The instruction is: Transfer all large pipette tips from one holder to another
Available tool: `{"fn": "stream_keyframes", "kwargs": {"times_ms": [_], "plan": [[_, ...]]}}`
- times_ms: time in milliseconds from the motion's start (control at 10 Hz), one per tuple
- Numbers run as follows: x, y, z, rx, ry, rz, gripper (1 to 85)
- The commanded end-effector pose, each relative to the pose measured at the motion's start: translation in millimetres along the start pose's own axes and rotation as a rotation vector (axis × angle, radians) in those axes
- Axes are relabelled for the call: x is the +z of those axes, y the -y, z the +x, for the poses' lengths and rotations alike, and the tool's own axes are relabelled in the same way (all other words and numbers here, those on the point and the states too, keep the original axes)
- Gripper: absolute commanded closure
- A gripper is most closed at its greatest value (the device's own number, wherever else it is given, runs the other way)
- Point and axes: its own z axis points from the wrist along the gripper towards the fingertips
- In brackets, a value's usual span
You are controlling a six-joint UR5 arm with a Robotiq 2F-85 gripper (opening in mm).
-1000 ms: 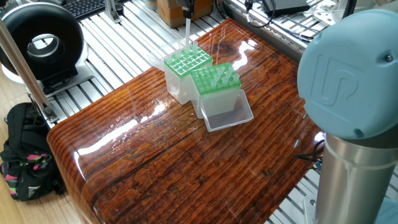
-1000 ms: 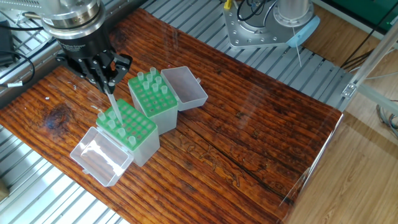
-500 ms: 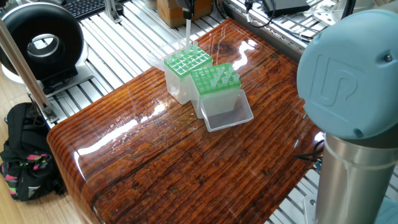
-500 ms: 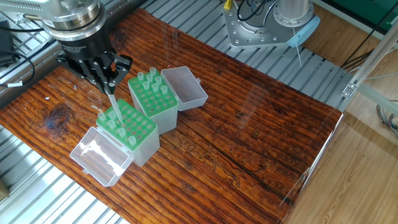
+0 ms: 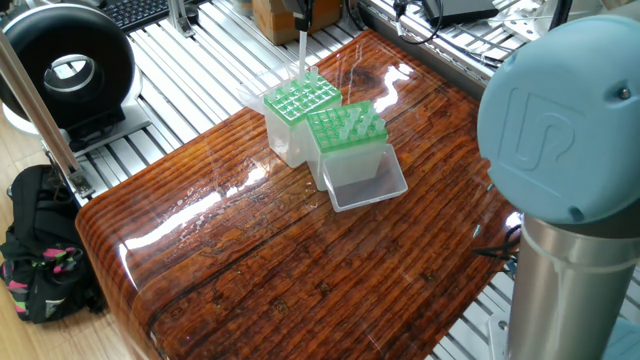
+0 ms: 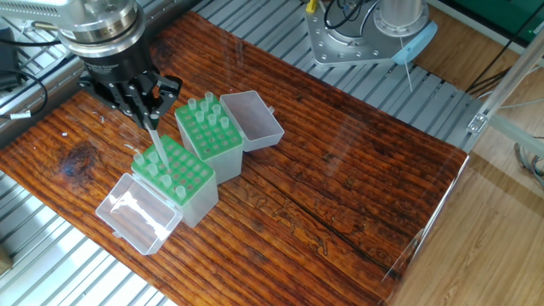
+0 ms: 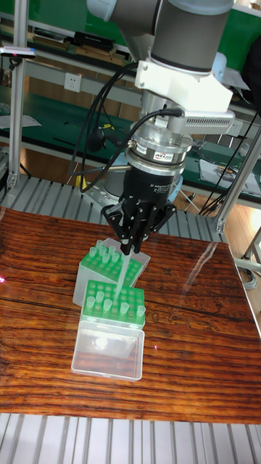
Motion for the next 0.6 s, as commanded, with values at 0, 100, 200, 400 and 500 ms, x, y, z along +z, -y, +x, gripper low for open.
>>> {"fn": "stream_keyframes", "kwargs": {"times_ms": [0,100,200,400,500], "plan": [[0.0,-2.3,-1.9,-0.011,0.006,-0.012,62.0],[0.5,-1.6,-2.0,-0.011,0.006,-0.011,62.0],[0.6,-1.1,-1.8,-0.012,0.005,-0.010,62.0],[1.1,-0.3,-2.0,-0.012,0.004,-0.008,61.7],[1.5,-0.7,-2.2,-0.012,0.004,-0.010,61.0]]}}
